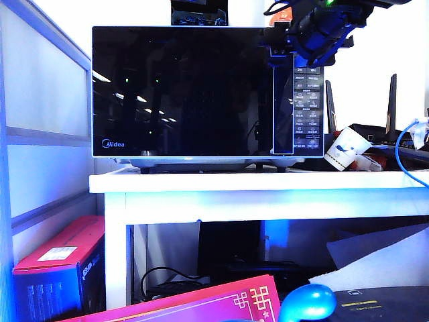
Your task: Open the microwave door, place the orange inside the microwave, then close the microwave door.
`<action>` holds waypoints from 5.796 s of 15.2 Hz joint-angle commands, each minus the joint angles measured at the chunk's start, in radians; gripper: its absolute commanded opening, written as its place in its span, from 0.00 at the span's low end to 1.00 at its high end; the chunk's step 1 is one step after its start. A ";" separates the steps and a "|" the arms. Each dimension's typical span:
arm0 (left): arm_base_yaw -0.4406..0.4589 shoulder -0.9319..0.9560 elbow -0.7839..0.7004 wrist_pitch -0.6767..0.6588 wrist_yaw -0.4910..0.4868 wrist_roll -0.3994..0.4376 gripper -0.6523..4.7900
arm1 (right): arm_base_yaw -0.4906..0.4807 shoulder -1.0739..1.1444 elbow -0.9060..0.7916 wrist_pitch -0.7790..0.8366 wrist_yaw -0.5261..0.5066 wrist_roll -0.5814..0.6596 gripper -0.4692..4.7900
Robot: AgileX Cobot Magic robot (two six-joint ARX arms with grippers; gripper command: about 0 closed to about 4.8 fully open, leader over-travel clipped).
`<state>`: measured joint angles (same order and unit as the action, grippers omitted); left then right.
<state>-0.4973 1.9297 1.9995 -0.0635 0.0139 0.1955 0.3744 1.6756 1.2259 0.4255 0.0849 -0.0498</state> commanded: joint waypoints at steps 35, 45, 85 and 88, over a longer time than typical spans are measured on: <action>0.001 0.105 0.004 -0.035 0.035 -0.039 0.11 | -0.205 -0.158 0.038 0.020 -0.104 -0.130 0.16; 0.000 0.105 0.004 -0.032 0.054 -0.039 0.11 | -0.304 -0.005 0.039 -0.038 -0.491 -0.055 0.16; -0.006 0.108 0.092 -0.097 0.097 -0.129 0.11 | -0.327 0.037 0.114 0.012 -0.986 0.032 0.10; -0.006 0.122 0.092 -0.134 0.100 -0.129 0.11 | -0.330 0.027 0.114 0.012 -0.985 0.031 0.10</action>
<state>-0.5014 2.0411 2.0937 -0.1474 0.1093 0.0711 0.0429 1.7145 1.3354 0.4217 -0.8879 -0.0216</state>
